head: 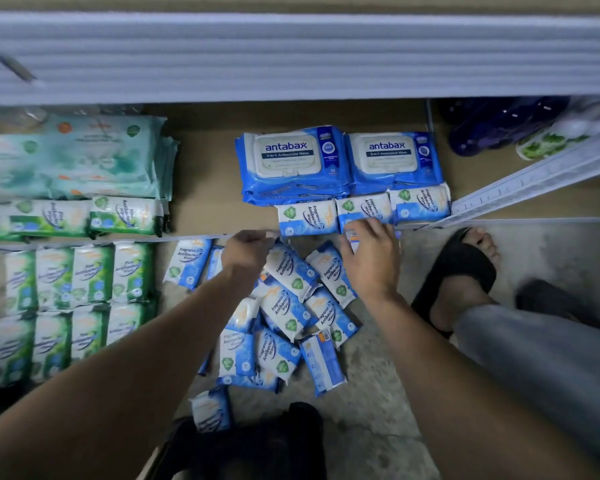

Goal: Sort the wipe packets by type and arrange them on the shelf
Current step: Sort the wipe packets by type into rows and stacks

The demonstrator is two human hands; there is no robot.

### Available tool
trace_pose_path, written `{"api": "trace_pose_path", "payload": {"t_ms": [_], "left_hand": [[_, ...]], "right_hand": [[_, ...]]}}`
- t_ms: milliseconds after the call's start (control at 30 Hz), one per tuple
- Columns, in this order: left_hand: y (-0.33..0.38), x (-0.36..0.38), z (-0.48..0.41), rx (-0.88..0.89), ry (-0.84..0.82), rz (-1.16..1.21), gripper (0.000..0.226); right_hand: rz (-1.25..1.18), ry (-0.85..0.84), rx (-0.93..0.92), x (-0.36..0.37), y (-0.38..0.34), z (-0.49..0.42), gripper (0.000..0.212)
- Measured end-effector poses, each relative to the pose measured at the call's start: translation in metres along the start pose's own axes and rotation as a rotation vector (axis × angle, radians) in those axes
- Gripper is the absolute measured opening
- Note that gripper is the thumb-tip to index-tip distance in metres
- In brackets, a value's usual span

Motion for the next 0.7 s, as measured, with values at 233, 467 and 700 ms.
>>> {"api": "trace_pose_path", "payload": {"t_ms": [233, 467, 700], "left_hand": [[-0.036, -0.058, 0.019, 0.174, 0.105, -0.463, 0.014], [-0.070, -0.083, 0.038, 0.274, 0.050, -0.711, 0.029], [-0.059, -0.050, 0.035, 0.406, 0.044, -0.710, 0.041]], "right_hand": [[-0.065, -0.268, 0.264, 0.030, 0.018, 0.060, 0.029], [-0.036, -0.462, 0.294, 0.051, 0.025, 0.066, 0.048], [0.047, -0.455, 0.278, 0.064, 0.026, 0.065, 0.059]]}}
Point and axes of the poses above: each hand's wrist, its own z-axis away from the middle knuckle, its own x-axis out of the palm, y = z × x, the point moved 4 cm from there along -z, towards the middle knuckle, and after that the axes turned 4 degrees about z, right-handed, at the moved point
